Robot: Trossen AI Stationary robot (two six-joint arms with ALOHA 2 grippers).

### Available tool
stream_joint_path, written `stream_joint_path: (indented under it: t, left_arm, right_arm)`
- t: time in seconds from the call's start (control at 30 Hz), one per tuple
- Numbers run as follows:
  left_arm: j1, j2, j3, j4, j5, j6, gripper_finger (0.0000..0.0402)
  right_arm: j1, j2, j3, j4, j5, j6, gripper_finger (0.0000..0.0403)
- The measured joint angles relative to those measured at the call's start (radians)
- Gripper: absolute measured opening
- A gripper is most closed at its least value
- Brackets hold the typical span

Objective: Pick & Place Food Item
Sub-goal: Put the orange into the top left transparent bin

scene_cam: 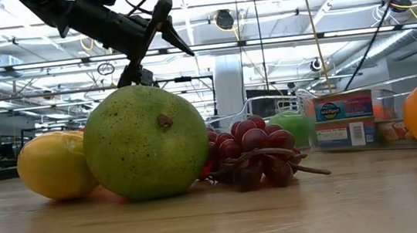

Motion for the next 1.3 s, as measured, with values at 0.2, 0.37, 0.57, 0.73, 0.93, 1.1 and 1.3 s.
stream_joint_path:
  t: [0.2, 0.37, 0.57, 0.73, 0.93, 1.1, 1.3]
  left_arm:
    - [0.000, 0.000, 0.000, 0.000, 0.000, 0.000, 0.0316]
    - [0.000, 0.000, 0.000, 0.000, 0.000, 0.000, 0.0327]
    - [0.000, 0.000, 0.000, 0.001, 0.000, 0.000, 0.0328]
    - [0.000, 0.000, 0.000, 0.001, 0.000, 0.000, 0.0317]
    - [0.000, 0.000, 0.000, 0.001, 0.000, 0.000, 0.0305]
    - [0.000, 0.000, 0.000, 0.016, 0.042, -0.038, 0.0305]
    - [-0.046, -0.045, 0.000, 0.093, 0.276, 0.327, 0.0318]
  right_arm:
    - [0.093, 0.202, 0.035, -0.169, -0.054, 0.049, 0.0377]
    - [0.092, 0.326, 0.035, -0.182, -0.049, 0.008, 0.0377]
    - [0.063, 0.407, 0.035, -0.195, -0.053, -0.049, 0.0377]
    - [0.023, 0.447, 0.036, -0.235, -0.057, -0.046, 0.0366]
    - [-0.020, 0.479, 0.039, -0.233, -0.136, -0.050, 0.0311]
    - [-0.038, 0.451, 0.036, -0.206, -0.157, -0.062, 0.0307]
    - [-0.052, 0.363, 0.071, -0.186, -0.157, 0.004, 0.0307]
